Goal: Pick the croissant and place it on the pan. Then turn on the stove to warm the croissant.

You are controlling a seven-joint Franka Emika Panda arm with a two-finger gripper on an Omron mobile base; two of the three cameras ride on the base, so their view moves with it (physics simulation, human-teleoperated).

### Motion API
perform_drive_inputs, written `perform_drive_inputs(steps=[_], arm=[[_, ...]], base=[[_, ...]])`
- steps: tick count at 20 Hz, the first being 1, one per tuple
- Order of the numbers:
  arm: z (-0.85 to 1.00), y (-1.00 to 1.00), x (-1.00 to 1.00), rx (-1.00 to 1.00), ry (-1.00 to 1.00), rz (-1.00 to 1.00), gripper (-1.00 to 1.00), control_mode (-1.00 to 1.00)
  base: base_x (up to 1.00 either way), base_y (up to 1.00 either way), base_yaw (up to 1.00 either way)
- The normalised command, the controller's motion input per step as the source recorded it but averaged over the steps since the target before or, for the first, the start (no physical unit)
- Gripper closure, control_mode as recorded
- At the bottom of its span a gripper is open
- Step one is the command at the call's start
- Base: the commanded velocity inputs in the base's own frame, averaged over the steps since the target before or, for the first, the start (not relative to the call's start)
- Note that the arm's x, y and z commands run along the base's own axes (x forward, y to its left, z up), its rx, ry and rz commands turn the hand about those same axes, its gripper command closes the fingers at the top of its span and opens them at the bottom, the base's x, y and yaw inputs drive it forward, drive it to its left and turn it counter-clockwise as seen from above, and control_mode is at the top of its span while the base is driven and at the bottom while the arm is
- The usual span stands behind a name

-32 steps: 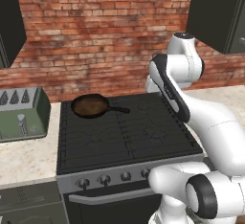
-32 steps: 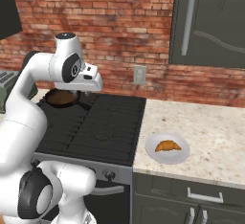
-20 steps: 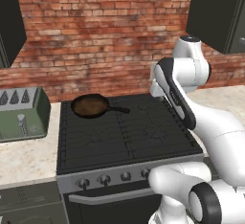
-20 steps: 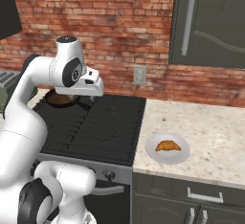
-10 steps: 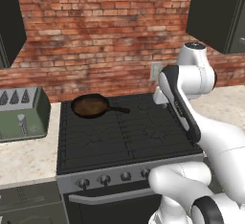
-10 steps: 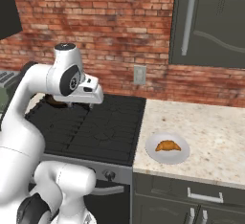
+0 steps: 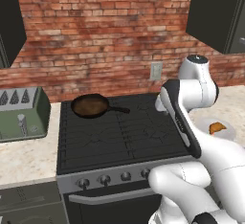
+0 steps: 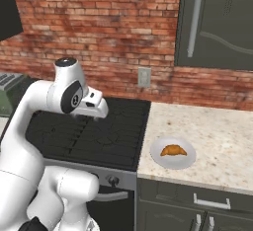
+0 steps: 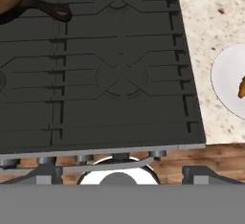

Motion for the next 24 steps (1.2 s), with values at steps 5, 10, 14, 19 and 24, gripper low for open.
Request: perform_drive_inputs(steps=[5,10,14,19,24], arm=[[-0.05,-0.16,0.00,0.01,-0.05,-0.19,-1.00,-1.00],[0.00,-0.22,0.00,0.04,0.00,-0.13,-1.00,-1.00],[0.00,-0.33,0.00,0.07,0.00,-0.05,-1.00,-1.00],[0.00,-0.55,0.00,0.18,0.00,-0.06,-1.00,-1.00],[0.00,-0.58,0.00,0.13,0.00,-0.08,-1.00,-1.00]], base=[[0.00,0.00,0.00],[0.00,0.00,0.00],[0.00,0.00,0.00],[0.00,0.00,0.00],[0.00,0.00,0.00]])
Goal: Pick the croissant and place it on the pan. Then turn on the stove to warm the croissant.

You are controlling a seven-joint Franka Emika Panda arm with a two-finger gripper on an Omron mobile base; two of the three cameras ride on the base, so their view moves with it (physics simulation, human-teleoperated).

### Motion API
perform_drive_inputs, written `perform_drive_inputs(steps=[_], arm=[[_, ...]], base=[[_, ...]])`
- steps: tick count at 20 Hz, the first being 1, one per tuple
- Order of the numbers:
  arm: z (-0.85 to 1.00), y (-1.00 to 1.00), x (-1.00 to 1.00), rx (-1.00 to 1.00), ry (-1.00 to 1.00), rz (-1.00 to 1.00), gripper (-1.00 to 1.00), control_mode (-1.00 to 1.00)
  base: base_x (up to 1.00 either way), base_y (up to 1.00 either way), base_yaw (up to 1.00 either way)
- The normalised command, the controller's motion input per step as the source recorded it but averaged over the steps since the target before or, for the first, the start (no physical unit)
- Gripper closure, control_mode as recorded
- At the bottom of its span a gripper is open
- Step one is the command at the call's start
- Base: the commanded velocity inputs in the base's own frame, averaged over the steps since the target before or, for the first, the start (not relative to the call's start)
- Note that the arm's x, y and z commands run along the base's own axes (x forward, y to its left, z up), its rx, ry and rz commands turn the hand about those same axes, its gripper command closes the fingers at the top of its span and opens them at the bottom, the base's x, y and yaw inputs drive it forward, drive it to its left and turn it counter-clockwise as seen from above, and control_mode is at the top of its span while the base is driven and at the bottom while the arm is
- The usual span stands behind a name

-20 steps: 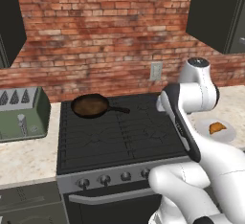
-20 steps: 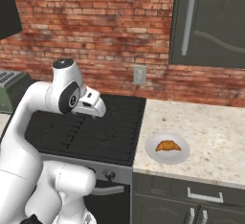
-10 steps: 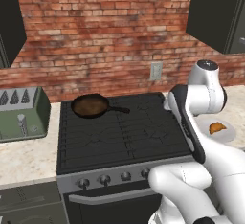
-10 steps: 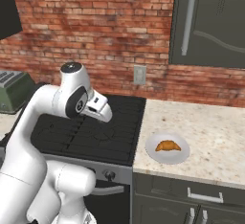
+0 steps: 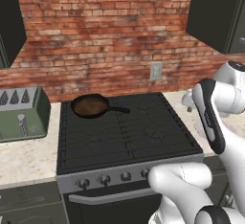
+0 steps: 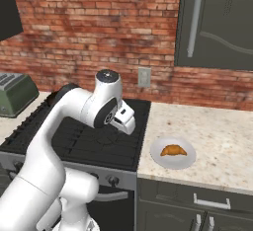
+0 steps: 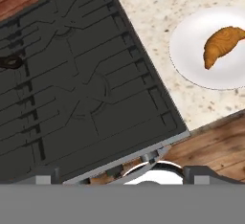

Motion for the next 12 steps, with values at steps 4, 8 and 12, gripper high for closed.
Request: perform_drive_inputs(steps=[4,8,12], arm=[[0.00,-0.42,0.00,0.06,0.00,-0.12,-1.00,-1.00],[0.00,-0.26,0.01,0.02,0.00,-0.15,-1.00,-1.00],[0.00,-0.11,0.04,0.00,0.00,-0.17,-1.00,-1.00]], base=[[0.00,0.00,0.00],[0.00,0.00,0.00],[0.00,0.00,0.00]])
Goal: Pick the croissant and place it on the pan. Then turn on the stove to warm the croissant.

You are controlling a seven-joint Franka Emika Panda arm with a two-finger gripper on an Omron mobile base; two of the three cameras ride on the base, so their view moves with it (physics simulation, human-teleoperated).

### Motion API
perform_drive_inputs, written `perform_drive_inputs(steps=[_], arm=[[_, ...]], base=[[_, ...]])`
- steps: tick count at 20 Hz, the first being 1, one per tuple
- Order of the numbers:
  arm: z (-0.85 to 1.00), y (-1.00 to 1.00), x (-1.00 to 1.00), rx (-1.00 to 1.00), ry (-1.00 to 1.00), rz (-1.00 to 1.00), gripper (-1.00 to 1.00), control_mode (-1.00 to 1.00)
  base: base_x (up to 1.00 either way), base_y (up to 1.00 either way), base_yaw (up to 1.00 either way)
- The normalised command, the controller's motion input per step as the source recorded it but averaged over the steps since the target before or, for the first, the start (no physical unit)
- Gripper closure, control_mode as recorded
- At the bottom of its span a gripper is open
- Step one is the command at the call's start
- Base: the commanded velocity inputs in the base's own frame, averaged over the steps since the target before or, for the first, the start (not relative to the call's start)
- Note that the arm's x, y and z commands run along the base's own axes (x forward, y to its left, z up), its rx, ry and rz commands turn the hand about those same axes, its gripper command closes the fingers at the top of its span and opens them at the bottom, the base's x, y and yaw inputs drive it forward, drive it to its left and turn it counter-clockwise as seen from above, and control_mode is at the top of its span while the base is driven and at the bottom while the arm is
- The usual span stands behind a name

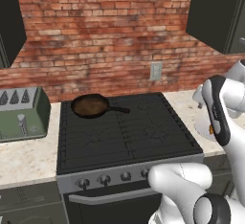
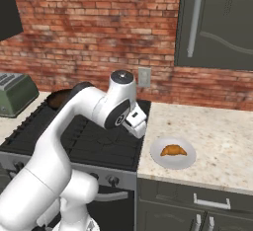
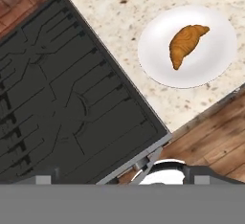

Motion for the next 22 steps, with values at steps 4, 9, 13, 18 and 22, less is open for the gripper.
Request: perform_drive_inputs(steps=[4,9,13,18,22], arm=[[-0.07,-0.08,0.08,0.00,0.00,-0.17,-1.00,-1.00],[-0.11,-0.16,0.06,0.00,0.00,-0.14,-1.00,-1.00],[-0.09,-0.25,0.04,0.00,0.00,-0.10,-1.00,-1.00],[-0.14,-0.37,0.05,0.00,0.00,-0.07,-1.00,-1.00],[-0.14,-0.44,0.06,0.01,0.00,-0.03,-1.00,-1.00]], base=[[0.00,0.00,0.00],[0.00,0.00,0.00],[0.00,0.00,0.00],[0.00,0.00,0.00],[0.00,0.00,0.00]])
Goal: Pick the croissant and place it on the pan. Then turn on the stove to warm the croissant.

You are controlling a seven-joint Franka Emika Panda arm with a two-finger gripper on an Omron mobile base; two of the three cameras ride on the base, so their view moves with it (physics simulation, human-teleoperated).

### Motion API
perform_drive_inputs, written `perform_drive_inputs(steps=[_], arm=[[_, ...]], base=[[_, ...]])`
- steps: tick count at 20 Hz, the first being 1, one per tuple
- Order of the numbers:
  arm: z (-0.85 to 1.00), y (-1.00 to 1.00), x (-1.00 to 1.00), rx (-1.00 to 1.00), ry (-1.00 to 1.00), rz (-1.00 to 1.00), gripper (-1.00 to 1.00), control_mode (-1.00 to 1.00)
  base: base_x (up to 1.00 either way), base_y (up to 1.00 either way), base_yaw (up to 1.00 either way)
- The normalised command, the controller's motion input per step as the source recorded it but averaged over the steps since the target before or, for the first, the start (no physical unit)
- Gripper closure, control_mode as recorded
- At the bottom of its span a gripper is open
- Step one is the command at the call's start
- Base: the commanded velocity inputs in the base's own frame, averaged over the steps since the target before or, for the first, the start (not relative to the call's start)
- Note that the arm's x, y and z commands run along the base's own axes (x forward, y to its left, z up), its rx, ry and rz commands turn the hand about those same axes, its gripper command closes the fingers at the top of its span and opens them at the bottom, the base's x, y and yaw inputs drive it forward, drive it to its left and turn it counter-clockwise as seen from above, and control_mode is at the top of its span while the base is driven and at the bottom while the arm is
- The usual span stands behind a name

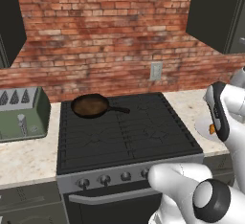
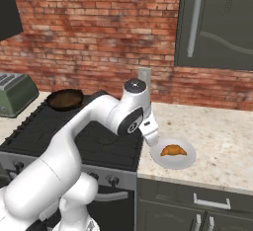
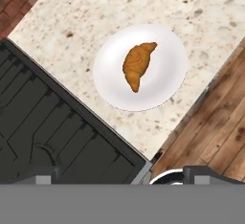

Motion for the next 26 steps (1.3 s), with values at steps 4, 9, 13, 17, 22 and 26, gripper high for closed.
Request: perform_drive_inputs(steps=[4,9,13,17,22,26], arm=[[-0.17,-0.39,0.03,0.00,0.02,-0.01,-1.00,-1.00],[-0.19,-0.30,0.06,0.00,0.04,0.00,-1.00,-1.00],[-0.17,-0.29,0.09,0.01,0.02,0.00,-1.00,-1.00],[-0.26,-0.26,0.04,0.00,0.00,0.00,-1.00,-1.00],[-0.29,-0.23,0.14,0.01,0.01,0.00,-1.00,-1.00],[-0.25,-0.18,0.19,0.01,0.01,0.00,-1.00,-1.00]], base=[[0.00,0.00,0.00],[0.00,0.00,0.00],[0.00,0.00,0.00],[0.00,0.00,0.00],[0.00,0.00,0.00],[0.00,0.00,0.00]])
